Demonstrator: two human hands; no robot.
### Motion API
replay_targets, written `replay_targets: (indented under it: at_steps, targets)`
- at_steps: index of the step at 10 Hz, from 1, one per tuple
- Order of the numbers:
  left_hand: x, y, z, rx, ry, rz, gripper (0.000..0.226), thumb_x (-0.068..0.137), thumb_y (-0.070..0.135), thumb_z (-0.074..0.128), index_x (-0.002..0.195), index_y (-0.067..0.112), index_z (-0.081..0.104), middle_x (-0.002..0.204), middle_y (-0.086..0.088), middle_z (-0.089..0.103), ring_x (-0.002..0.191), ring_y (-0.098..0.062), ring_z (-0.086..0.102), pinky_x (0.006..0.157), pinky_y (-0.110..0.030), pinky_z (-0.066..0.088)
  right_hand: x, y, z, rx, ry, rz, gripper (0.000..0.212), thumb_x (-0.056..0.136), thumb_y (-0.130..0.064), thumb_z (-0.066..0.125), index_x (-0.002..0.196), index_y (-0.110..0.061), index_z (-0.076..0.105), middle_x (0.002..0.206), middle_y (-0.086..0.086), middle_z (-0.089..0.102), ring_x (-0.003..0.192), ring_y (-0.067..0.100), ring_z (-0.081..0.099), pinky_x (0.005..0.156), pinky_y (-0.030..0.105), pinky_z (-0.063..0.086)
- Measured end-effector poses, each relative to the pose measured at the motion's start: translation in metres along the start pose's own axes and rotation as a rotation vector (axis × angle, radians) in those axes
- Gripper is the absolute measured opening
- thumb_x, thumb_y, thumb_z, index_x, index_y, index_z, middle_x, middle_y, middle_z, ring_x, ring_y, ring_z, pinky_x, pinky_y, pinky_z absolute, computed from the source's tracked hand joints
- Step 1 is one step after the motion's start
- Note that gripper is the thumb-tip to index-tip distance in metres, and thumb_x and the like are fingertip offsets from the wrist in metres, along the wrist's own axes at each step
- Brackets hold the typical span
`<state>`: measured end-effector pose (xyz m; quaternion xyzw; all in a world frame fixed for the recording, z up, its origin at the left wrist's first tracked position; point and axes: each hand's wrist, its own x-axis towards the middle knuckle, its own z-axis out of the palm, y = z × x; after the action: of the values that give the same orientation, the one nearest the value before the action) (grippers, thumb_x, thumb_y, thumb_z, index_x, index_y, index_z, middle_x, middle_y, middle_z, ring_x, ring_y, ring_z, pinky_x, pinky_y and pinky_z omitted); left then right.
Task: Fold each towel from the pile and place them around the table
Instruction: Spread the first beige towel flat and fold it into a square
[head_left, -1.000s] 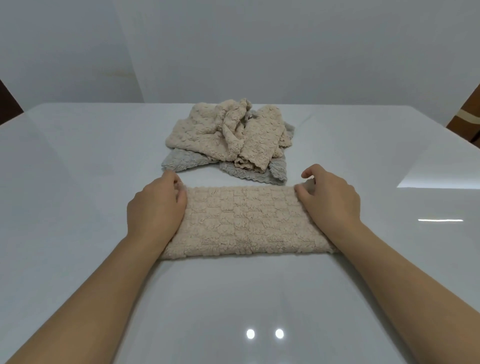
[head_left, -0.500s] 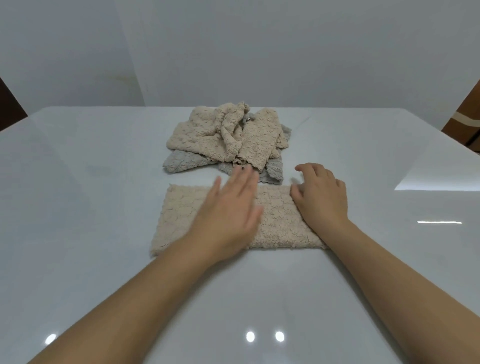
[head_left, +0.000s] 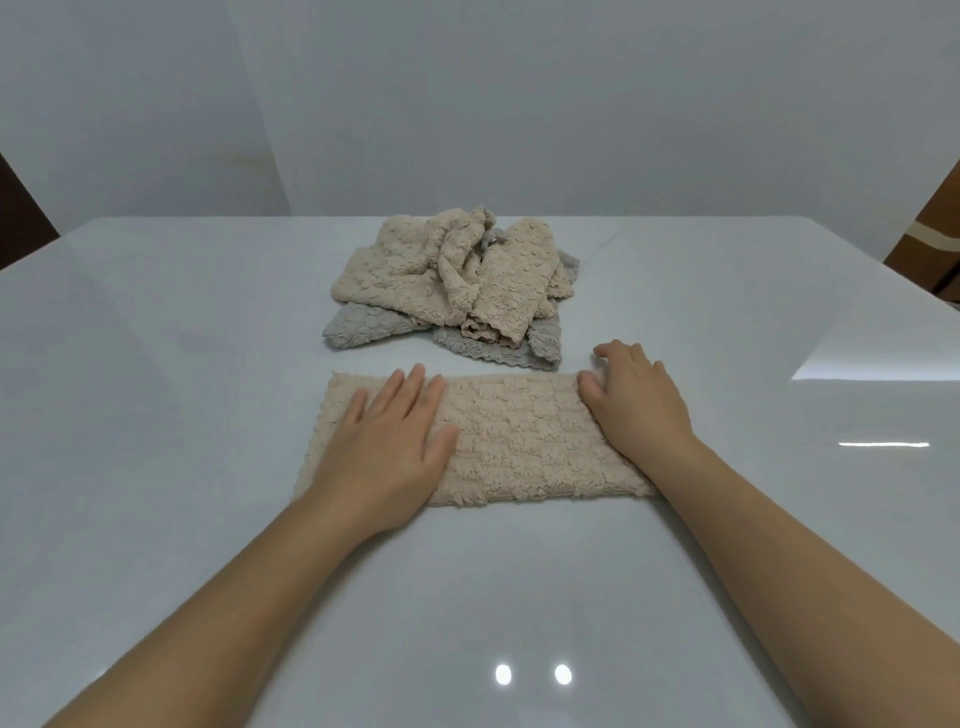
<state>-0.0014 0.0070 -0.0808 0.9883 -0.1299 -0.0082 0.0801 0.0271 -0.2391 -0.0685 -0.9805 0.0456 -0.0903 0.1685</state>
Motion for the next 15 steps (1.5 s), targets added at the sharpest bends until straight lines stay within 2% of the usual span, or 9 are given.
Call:
replay_targets:
  at_steps: [2, 3, 4, 5, 6, 7, 8, 9, 15]
  targets:
    - [-0.017, -0.044, -0.007, -0.009, -0.007, -0.149, 0.061, 0.101, 0.047, 0.011, 0.156, 0.024, -0.002, 0.163, 0.005, -0.009, 0.149, -0.010, -0.009, 0.121, -0.038, -0.004, 0.000, 0.000, 0.000, 0.002, 0.008, -0.005, 0.036, 0.100, -0.029, 0.041, 0.127, -0.007, 0.050, 0.124, 0.008, 0.054, 0.113, 0.025, 0.044, 0.094, 0.034, 0.029]
    - [-0.019, -0.047, -0.008, 0.007, -0.028, -0.162, 0.062, 0.101, 0.045, 0.011, 0.156, 0.021, -0.005, 0.163, 0.002, -0.011, 0.149, -0.011, -0.012, 0.121, -0.041, -0.006, 0.002, 0.002, 0.002, 0.030, -0.009, -0.002, 0.039, 0.101, -0.030, 0.040, 0.132, -0.008, 0.048, 0.129, 0.008, 0.052, 0.118, 0.025, 0.044, 0.099, 0.034, 0.029]
    - [-0.019, -0.042, -0.008, -0.005, -0.019, -0.166, 0.062, 0.102, 0.044, 0.012, 0.156, 0.020, -0.004, 0.163, 0.001, -0.010, 0.149, -0.013, -0.011, 0.121, -0.043, -0.005, 0.004, 0.008, -0.002, 0.175, -0.062, 0.004, 0.047, 0.102, -0.033, 0.040, 0.144, -0.011, 0.038, 0.143, 0.011, 0.045, 0.131, 0.027, 0.040, 0.111, 0.039, 0.026]
    - [-0.020, -0.043, -0.008, -0.012, -0.018, -0.166, 0.061, 0.102, 0.044, 0.012, 0.156, 0.019, -0.004, 0.163, 0.001, -0.010, 0.149, -0.014, -0.010, 0.121, -0.043, -0.005, 0.002, 0.005, -0.014, 0.248, -0.009, 0.014, 0.052, 0.104, -0.032, 0.032, 0.151, -0.009, 0.026, 0.156, 0.011, 0.028, 0.146, 0.027, 0.019, 0.118, 0.043, 0.015]
    - [-0.020, -0.043, -0.008, -0.012, -0.019, -0.161, 0.062, 0.102, 0.045, 0.011, 0.156, 0.019, -0.004, 0.163, 0.000, -0.010, 0.149, -0.015, -0.010, 0.121, -0.044, -0.005, -0.014, -0.026, -0.019, 0.037, 0.032, -0.124, 0.058, 0.105, -0.037, 0.025, 0.155, -0.013, 0.011, 0.164, 0.006, 0.004, 0.150, 0.024, -0.006, 0.121, 0.047, -0.002]
    - [-0.020, -0.043, -0.008, -0.016, -0.018, -0.156, 0.062, 0.102, 0.045, 0.011, 0.156, 0.019, -0.004, 0.163, 0.001, -0.009, 0.149, -0.015, -0.011, 0.121, -0.044, -0.005, -0.036, -0.077, -0.006, -0.054, -0.099, -0.340, 0.061, 0.104, -0.040, 0.019, 0.156, -0.015, 0.000, 0.163, 0.002, -0.008, 0.149, 0.021, -0.015, 0.121, 0.048, -0.007]
    - [-0.020, -0.043, -0.008, -0.015, -0.014, -0.162, 0.062, 0.102, 0.045, 0.012, 0.156, 0.019, -0.002, 0.163, 0.001, -0.008, 0.149, -0.014, -0.010, 0.121, -0.044, -0.004, -0.047, -0.114, 0.021, -0.089, -0.196, -0.442, 0.061, 0.104, -0.040, 0.016, 0.156, -0.013, -0.003, 0.163, 0.003, -0.012, 0.149, 0.020, -0.018, 0.120, 0.049, -0.007]
    - [-0.019, -0.044, -0.007, -0.010, -0.016, -0.163, 0.062, 0.102, 0.044, 0.012, 0.156, 0.018, -0.002, 0.163, 0.000, -0.007, 0.149, -0.015, -0.008, 0.121, -0.045, -0.003, -0.048, -0.119, 0.041, -0.124, -0.267, -0.442, 0.062, 0.104, -0.042, 0.015, 0.156, -0.012, -0.001, 0.164, 0.004, -0.009, 0.149, 0.020, -0.014, 0.120, 0.048, -0.009]
    - [-0.019, -0.046, -0.007, -0.011, -0.013, -0.153, 0.061, 0.102, 0.043, 0.013, 0.156, 0.019, -0.003, 0.163, 0.000, -0.008, 0.149, -0.016, -0.009, 0.121, -0.044, -0.004, -0.045, -0.045, 0.016, -0.154, -0.289, -0.269, 0.065, 0.103, -0.049, 0.012, 0.157, -0.015, -0.001, 0.164, 0.001, -0.007, 0.150, 0.016, -0.010, 0.121, 0.041, -0.006]
